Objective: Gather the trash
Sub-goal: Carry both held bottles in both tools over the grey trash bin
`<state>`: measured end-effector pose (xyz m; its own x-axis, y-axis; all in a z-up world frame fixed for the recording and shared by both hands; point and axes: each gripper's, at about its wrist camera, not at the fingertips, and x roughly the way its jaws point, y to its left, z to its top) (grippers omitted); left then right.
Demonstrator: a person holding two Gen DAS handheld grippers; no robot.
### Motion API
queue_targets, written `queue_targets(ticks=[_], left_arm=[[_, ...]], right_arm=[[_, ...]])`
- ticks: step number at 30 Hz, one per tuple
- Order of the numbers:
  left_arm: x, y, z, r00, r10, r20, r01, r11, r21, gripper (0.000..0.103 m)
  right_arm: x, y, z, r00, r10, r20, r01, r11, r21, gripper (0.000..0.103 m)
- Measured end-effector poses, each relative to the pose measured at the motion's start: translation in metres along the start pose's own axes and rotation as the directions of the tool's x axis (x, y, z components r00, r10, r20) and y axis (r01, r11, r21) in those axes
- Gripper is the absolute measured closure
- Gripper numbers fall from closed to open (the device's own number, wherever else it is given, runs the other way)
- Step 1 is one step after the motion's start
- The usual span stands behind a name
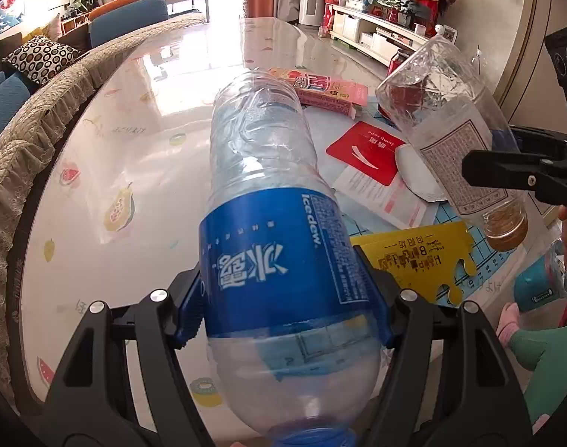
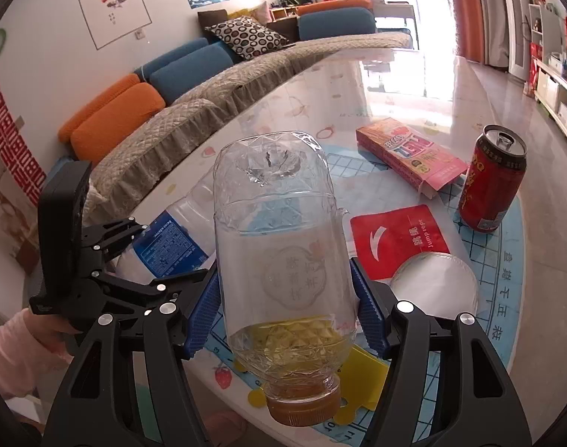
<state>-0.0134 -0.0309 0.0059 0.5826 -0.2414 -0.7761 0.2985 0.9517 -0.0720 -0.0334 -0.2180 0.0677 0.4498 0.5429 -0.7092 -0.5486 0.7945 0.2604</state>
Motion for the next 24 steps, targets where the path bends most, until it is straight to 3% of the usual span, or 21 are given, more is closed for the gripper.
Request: queue_targets(ticks=[5,12,18,24], left_arm=[[-0.003,-0.009,0.003,1.0,-0.009,0.006,0.009,1.0,0.018,0.036],[-0.014,-0.054,0.012,0.999,-0.034,0.031,0.031,0.995,0.092,0.036],[-0.012,-0.126,0.02,0.995,-0.092,0.029,0.085,0.978,0.189,0.036],[0.005,-0.213,0.023,0.982,-0.187,-0.011,0.183,0.948,0.26,0.036]], right_arm=[[-0.011,-0.011,-0.013,1.0,-0.007,-0.001,0.007,1.0,0.022,0.037],[-0.049,-0.043,-0.039,0.999,-0.037,0.007,0.036,0.997,0.063,0.037],[-0.102,-0.077,-0.071,0.995,-0.076,0.058,0.069,0.991,0.114,0.037],[-0.162,-0.129,-0.117,0.986,-0.149,0.072,0.134,0.975,0.179,0.037]])
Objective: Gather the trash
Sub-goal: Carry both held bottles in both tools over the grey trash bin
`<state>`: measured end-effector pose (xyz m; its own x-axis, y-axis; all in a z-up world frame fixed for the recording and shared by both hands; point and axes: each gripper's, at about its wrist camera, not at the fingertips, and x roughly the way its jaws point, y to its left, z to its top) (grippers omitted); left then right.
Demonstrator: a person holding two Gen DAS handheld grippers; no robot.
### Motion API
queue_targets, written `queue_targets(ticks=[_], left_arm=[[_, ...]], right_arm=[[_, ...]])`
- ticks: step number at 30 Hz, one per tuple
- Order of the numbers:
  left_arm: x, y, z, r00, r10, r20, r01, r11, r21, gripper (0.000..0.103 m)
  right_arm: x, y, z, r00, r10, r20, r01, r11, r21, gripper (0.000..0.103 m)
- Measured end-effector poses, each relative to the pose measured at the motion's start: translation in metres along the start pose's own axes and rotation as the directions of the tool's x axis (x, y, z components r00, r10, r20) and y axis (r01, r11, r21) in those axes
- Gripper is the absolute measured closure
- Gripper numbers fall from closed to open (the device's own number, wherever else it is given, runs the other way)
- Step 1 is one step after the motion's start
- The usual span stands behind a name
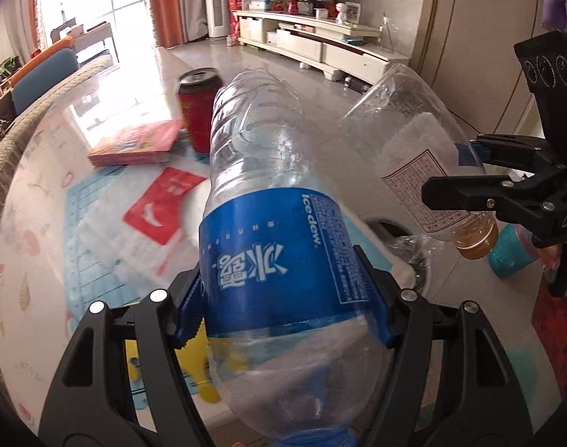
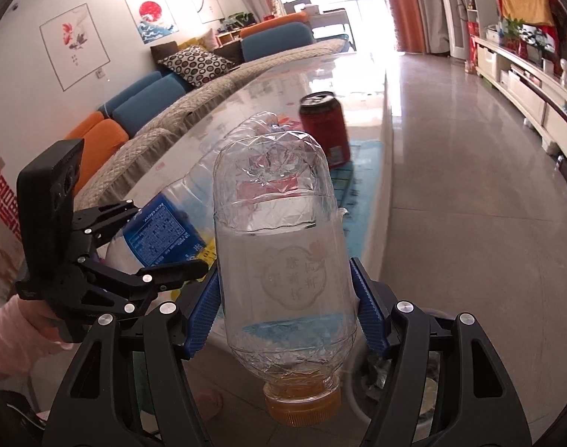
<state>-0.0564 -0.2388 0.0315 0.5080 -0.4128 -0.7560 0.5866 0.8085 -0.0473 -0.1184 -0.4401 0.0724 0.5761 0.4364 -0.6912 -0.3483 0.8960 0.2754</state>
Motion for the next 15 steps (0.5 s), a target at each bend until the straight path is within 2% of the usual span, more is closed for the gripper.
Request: queue_targets(ticks=[4,8,12,15], left_arm=[[0.032,-0.06,0.011,0.997,-0.07,-0.035,0.072,0.995,0.063,0.036],[0.064,-0.117,0.016,0.99,-0.12,-0.076,0.129,0.985,0.115,0.036],[0.102,-0.157,0.018,0.98,-0.15,-0.133,0.168,0.977,0.132,0.036],[0.126,-0.178,0.013,0.976,-0.143,-0.164,0.167,0.975,0.144,0.036]], right_arm=[[-0.027,-0.05,-0.028,0.999,-0.048,0.006,0.047,0.996,0.071,0.037],[-0.038,-0.099,-0.067,0.995,-0.094,-0.031,0.098,0.984,0.152,0.037],[-0.035,-0.138,-0.1,0.992,-0.107,-0.066,0.119,0.965,0.235,0.037],[-0.025,-0.16,-0.117,0.992,-0.093,-0.084,0.113,0.95,0.291,0.037]])
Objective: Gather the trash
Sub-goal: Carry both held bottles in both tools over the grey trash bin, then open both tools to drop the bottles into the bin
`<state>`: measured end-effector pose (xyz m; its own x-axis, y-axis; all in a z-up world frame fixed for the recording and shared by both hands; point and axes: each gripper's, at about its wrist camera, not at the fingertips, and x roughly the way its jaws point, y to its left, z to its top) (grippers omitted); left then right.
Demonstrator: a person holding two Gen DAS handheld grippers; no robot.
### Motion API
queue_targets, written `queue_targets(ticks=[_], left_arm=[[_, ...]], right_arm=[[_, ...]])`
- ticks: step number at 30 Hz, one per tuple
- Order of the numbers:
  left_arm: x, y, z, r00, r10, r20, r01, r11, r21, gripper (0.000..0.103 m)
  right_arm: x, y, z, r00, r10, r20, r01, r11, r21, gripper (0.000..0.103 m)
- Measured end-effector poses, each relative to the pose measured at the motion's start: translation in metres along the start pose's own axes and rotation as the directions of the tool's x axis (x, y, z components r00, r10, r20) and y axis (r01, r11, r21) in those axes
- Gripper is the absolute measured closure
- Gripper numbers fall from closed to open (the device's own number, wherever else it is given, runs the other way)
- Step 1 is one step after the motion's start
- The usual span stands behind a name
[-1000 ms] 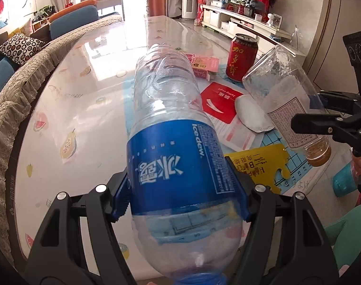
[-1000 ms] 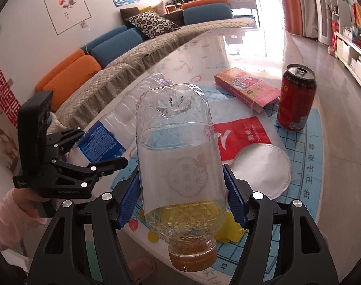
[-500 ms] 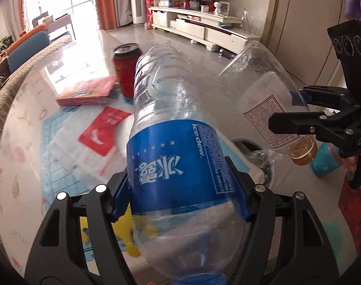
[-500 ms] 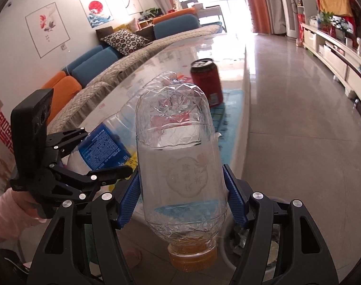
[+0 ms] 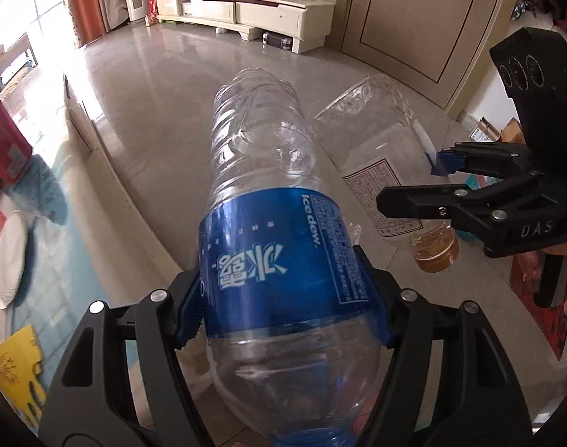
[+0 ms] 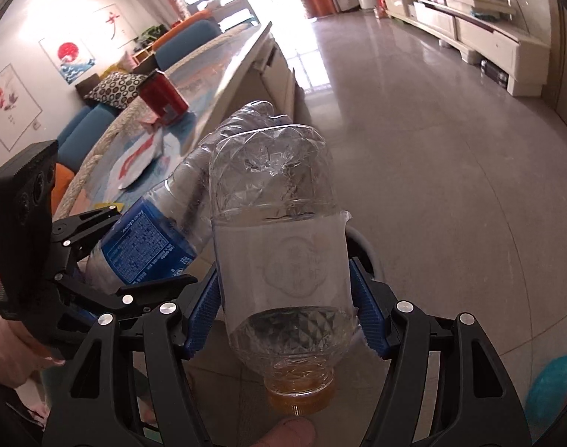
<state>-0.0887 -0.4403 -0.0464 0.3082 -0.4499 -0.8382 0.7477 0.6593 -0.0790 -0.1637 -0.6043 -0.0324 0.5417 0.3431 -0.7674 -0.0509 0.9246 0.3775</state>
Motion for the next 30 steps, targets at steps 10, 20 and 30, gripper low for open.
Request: queue_targets(ticks=[10,20,30], left_arm=[[0.069,-0.015,-0.022,0.989,0.053,-0.141,-0.055,0.998,-0.006,0.035],[0.103,-0.014,-0.023,0.971,0.1,-0.218,-0.093,0.995,0.042,0.026],[0.085,-0.01,-0.033,0.978,0.101,-0.183,-0.093,0.994,0.05,0.023]], right_arm=[[0.079,-0.037,-0.011,0.993,0.053,-0.104,-0.047,0.997,0.061,0.038],[0.141,-0.044,-0.009,0.979,0.032,-0.199,-0.009,0.993,0.115,0.034],[0.114,-0.049,0.006,0.989,0.012,-0.148,0.002,0.996,0.092,0.029]])
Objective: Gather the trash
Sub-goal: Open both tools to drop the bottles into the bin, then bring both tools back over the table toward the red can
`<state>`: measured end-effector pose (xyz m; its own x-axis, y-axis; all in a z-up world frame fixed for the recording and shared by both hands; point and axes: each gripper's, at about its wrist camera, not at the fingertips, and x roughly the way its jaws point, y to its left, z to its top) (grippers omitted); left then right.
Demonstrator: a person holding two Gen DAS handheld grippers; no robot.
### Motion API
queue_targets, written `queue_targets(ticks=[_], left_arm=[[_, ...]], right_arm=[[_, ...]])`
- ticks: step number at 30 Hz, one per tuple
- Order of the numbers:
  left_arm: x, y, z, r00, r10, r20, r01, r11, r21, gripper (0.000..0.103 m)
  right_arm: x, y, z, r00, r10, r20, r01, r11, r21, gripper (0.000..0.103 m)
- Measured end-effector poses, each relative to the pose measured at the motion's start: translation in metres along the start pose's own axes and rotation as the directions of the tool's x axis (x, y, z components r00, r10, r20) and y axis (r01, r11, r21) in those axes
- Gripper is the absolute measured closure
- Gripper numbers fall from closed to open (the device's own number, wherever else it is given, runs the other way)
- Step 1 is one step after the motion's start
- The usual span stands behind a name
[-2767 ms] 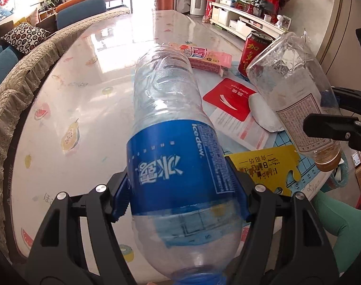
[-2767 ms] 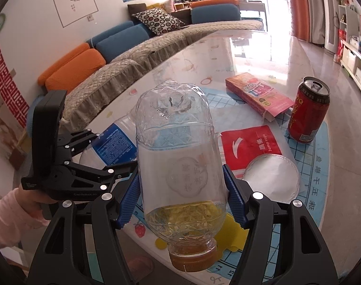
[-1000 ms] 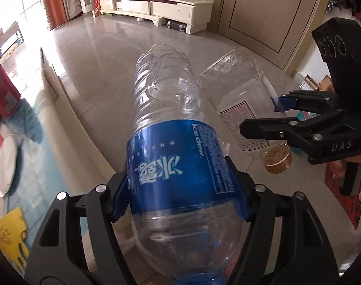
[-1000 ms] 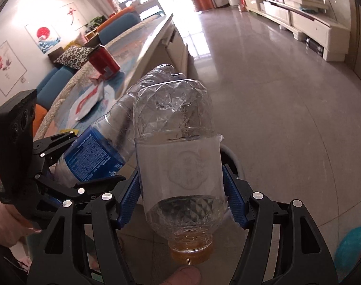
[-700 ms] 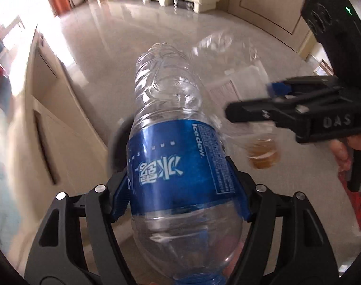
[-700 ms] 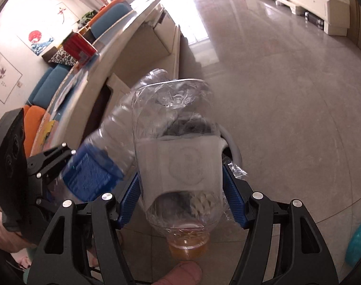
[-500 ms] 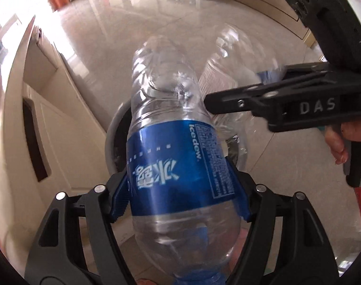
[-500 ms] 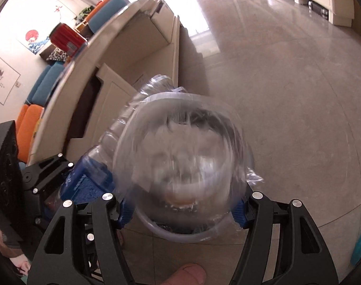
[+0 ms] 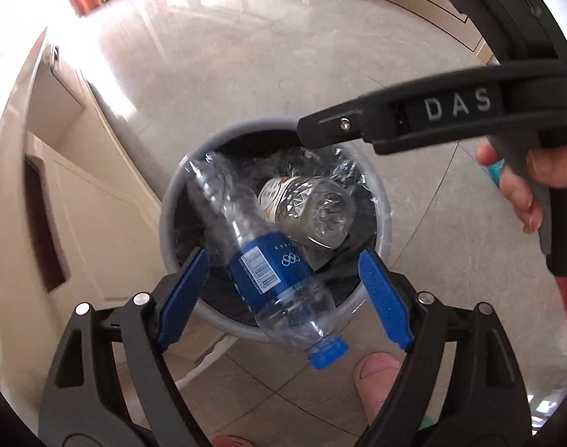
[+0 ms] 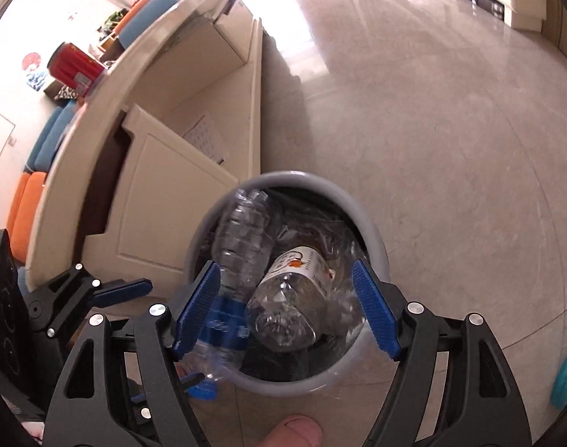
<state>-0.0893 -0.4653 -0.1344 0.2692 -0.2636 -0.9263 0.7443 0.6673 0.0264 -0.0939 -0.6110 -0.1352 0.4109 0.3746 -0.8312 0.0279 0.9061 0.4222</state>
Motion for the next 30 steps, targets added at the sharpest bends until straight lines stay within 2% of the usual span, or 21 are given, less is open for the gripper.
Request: queue_targets(ticks=[6,12,16,20,21,22,25,28,30], left_arm=[[-0.036,0.01,-0.001,0.998,-0.009,0.07,0.009,1.0,0.007,0.023],[-0.084,0.027,0.008,0.988,-0.016,0.152,0.021,0.999,-0.034,0.021],[-0.114,0.045,0.009,0.98,-0.051,0.194,0.066,0.995,-0.073,0.021],[-0.154,0.062,0.003,0.965,-0.03,0.261,0.055,0.994,-0.091,0.018],[-0.163,0.066,0.002,0.961,-0.042,0.274,0.071,0.993,-0.097,0.017],[-0.174,0.07,0.0,0.955,-0.059,0.29,0.093,0.99,-0.103,0.017],[-0.209,0.078,-0.006,0.931,-0.054,0.36,0.096,0.991,-0.097,0.013],[-0.24,0.085,-0.013,0.912,-0.028,0.41,0.076,0.992,-0.102,0.012],[-0.254,0.092,-0.019,0.905,-0.012,0.426,0.068,0.991,-0.115,0.012]], right_arm=[[-0.033,0.013,0.002,0.999,-0.012,0.045,0.013,0.999,-0.04,0.029],[-0.069,0.037,0.009,0.994,-0.029,0.103,0.036,0.997,-0.07,0.027],[-0.096,0.06,0.016,0.989,-0.041,0.144,0.056,0.993,-0.103,0.024],[-0.121,0.092,0.025,0.982,-0.037,0.183,0.065,0.987,-0.148,0.024],[-0.128,0.102,0.028,0.98,-0.033,0.196,0.066,0.984,-0.164,0.024],[-0.133,0.111,0.03,0.978,-0.028,0.206,0.065,0.982,-0.177,0.024],[-0.15,0.134,0.037,0.97,-0.006,0.243,0.055,0.979,-0.198,0.024],[-0.161,0.154,0.041,0.966,0.003,0.26,0.055,0.975,-0.217,0.024],[-0.166,0.166,0.04,0.965,0.014,0.263,0.052,0.969,-0.242,0.024]])
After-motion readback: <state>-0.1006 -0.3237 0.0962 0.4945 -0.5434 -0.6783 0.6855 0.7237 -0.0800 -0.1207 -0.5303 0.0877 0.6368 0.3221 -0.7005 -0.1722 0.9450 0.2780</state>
